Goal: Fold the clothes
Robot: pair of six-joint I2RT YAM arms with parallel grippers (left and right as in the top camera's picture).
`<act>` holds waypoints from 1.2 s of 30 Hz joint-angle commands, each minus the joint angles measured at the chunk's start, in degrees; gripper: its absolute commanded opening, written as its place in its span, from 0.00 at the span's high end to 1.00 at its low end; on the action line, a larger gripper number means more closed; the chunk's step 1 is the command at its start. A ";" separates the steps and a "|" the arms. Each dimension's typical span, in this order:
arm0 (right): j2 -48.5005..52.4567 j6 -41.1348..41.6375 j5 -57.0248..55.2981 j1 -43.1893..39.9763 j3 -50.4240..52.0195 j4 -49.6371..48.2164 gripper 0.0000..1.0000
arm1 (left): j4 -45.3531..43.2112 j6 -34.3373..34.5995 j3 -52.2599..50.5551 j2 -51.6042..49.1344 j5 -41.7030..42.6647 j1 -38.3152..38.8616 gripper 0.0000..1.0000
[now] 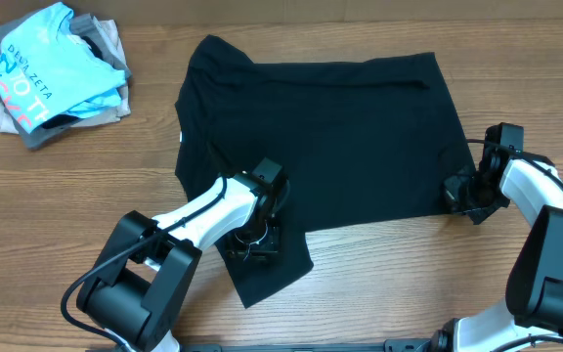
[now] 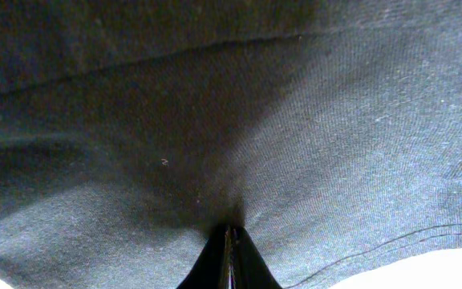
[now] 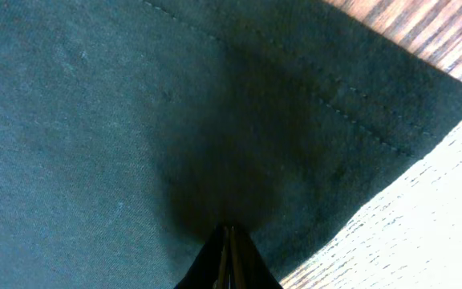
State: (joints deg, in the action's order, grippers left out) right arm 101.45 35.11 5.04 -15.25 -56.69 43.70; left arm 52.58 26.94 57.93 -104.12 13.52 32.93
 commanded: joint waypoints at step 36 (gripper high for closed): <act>-28.68 0.42 -6.97 0.17 -6.64 16.90 0.30 | 12.90 6.47 1.92 22.34 -10.01 0.07 0.85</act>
State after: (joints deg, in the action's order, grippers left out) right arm 75.68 45.71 -4.23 -15.25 -57.87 62.35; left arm 65.65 32.12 53.89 -88.40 9.89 32.93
